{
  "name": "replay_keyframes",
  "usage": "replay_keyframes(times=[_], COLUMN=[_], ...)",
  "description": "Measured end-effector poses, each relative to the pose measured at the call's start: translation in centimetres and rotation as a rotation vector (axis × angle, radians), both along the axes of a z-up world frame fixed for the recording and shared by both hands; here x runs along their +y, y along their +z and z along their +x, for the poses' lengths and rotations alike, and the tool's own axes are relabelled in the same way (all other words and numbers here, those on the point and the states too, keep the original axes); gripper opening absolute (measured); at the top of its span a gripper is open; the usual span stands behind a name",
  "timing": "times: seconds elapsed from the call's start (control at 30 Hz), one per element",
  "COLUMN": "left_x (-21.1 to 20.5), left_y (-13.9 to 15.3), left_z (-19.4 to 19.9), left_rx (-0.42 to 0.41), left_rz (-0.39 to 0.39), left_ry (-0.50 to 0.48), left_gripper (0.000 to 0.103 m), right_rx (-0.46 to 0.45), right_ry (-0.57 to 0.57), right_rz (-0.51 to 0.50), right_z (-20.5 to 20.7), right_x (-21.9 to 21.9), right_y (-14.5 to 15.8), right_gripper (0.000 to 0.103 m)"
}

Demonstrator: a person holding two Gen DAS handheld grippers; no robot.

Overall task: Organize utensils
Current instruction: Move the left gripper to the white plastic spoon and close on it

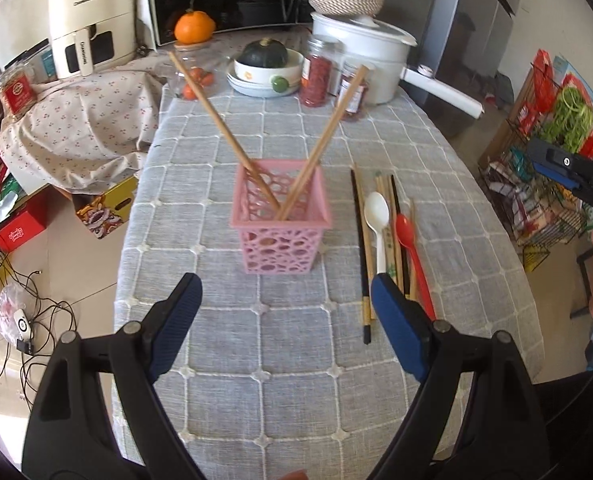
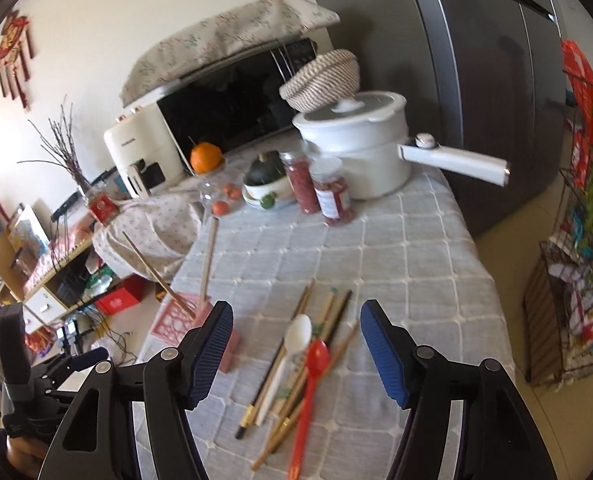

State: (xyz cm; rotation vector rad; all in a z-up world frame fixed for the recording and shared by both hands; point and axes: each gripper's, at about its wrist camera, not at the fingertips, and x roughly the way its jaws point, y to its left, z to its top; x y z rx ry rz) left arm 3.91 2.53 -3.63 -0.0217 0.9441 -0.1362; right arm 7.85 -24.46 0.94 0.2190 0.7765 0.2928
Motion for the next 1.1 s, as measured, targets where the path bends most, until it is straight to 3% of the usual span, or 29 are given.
replay_keyframes(times=[0.33, 0.53, 0.6, 0.67, 0.77, 1.1], left_x=[-4.6, -7.9, -9.2, -10.7, -13.1, -15.3], left_y=[-1.7, -2.5, -3.0, -3.5, -4.2, -6.4], left_z=[0.3, 1.4, 2.3, 3.6, 5.9, 11.9], left_rx=[0.1, 0.118, 0.144, 0.185, 0.217, 0.232], left_rz=[-0.023, 0.0, -0.006, -0.015, 0.007, 0.154], left_ry=[-0.089, -0.133, -0.147, -0.149, -0.15, -0.033], left_gripper=[0.086, 0.086, 0.081, 0.066, 0.054, 0.052], right_rx=[0.208, 0.247, 0.261, 0.276, 0.292, 0.299], right_ry=[-0.002, 0.021, 0.012, -0.009, -0.038, -0.091], right_rz=[-0.139, -0.192, -0.187, -0.167, -0.15, -0.129], right_z=[-0.6, -1.4, -1.6, -1.7, -1.7, -1.3], right_x=[-1.3, -2.7, -3.6, -4.8, -6.3, -8.8], right_y=[-3.0, -4.0, -4.2, -4.4, -4.7, -4.5], right_gripper=[0.072, 0.072, 0.072, 0.072, 0.072, 0.072])
